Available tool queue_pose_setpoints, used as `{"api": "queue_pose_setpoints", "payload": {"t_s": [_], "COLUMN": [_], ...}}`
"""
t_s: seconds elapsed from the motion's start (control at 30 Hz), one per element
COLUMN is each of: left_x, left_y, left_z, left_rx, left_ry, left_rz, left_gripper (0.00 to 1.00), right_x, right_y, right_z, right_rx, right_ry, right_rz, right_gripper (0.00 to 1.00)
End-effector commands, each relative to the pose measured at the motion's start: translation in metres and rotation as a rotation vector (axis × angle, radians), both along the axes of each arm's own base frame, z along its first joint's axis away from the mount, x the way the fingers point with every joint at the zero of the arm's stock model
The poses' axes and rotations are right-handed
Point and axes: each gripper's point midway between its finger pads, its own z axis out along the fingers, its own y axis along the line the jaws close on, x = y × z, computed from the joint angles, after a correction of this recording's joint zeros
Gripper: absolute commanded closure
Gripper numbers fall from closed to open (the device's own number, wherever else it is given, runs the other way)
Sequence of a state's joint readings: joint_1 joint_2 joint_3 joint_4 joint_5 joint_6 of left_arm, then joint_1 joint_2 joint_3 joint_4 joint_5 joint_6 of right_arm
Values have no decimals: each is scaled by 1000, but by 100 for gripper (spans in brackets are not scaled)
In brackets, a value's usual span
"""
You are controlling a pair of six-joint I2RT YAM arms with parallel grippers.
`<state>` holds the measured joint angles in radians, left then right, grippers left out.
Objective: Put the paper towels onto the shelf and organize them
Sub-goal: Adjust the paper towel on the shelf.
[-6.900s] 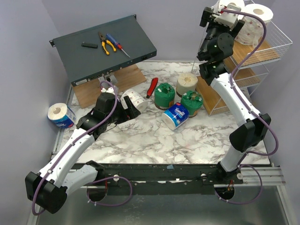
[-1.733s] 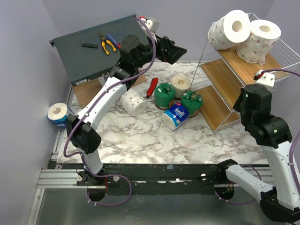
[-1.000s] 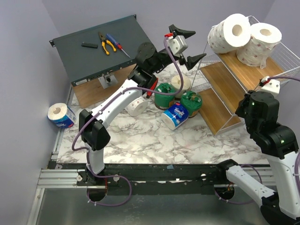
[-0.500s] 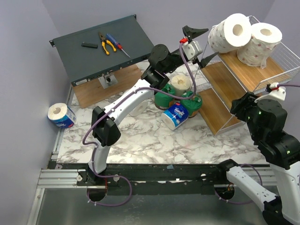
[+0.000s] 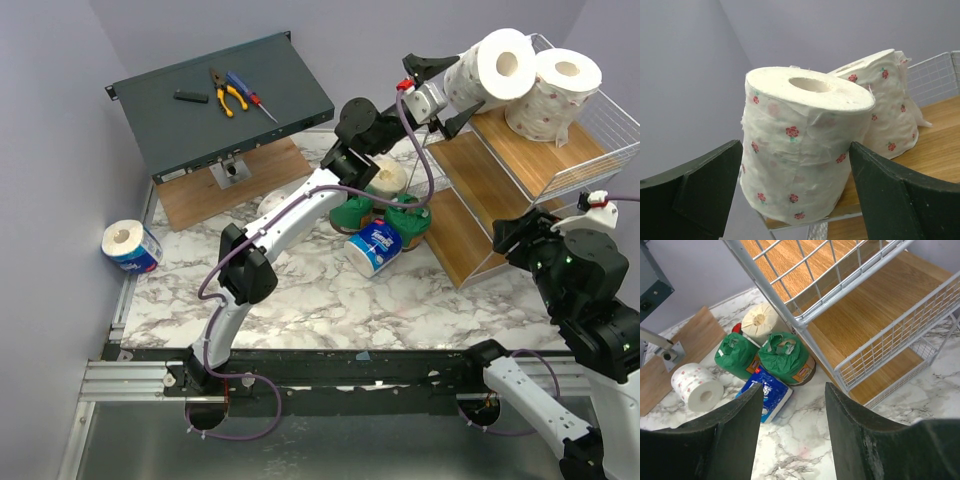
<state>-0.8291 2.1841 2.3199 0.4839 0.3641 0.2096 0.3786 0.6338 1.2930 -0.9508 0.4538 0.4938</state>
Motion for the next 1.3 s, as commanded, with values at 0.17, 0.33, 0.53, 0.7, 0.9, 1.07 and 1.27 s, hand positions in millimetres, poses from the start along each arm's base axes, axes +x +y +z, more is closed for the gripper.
{"api": "queue_pose_setpoints", "payload": {"t_s": [0.17, 0.33, 0.53, 0.7, 0.9, 1.07, 1.27], "left_x": [-27, -34, -32, -25, -13, 15, 25], "left_y": [-14, -13, -14, -14, -12, -1, 9], "left_z": [11, 16, 18, 15, 7, -5, -9], "left_rx": [-83, -112, -141, -173, -195, -240, -249], "left_ry": [95, 170, 262, 376, 481, 615, 669], "left_rz": [-144, -202, -232, -239, -208, -165, -165], "left_gripper": [15, 21, 26, 28, 28, 28, 26], "right_x": [-7, -7, -8, -7, -6, -5, -5], "right_y": [3, 4, 5, 6, 7, 8, 8], "right_z": [4, 4, 6, 8, 7, 7, 10], "right_rx": [23, 28, 36, 46, 48, 49, 53], "right_ry": [-19, -22, -25, -37, -37, -38, -49], "right_rz": [29, 30, 33, 39, 42, 45, 45], "right_gripper": [44, 43, 43, 43, 43, 43, 42]}}
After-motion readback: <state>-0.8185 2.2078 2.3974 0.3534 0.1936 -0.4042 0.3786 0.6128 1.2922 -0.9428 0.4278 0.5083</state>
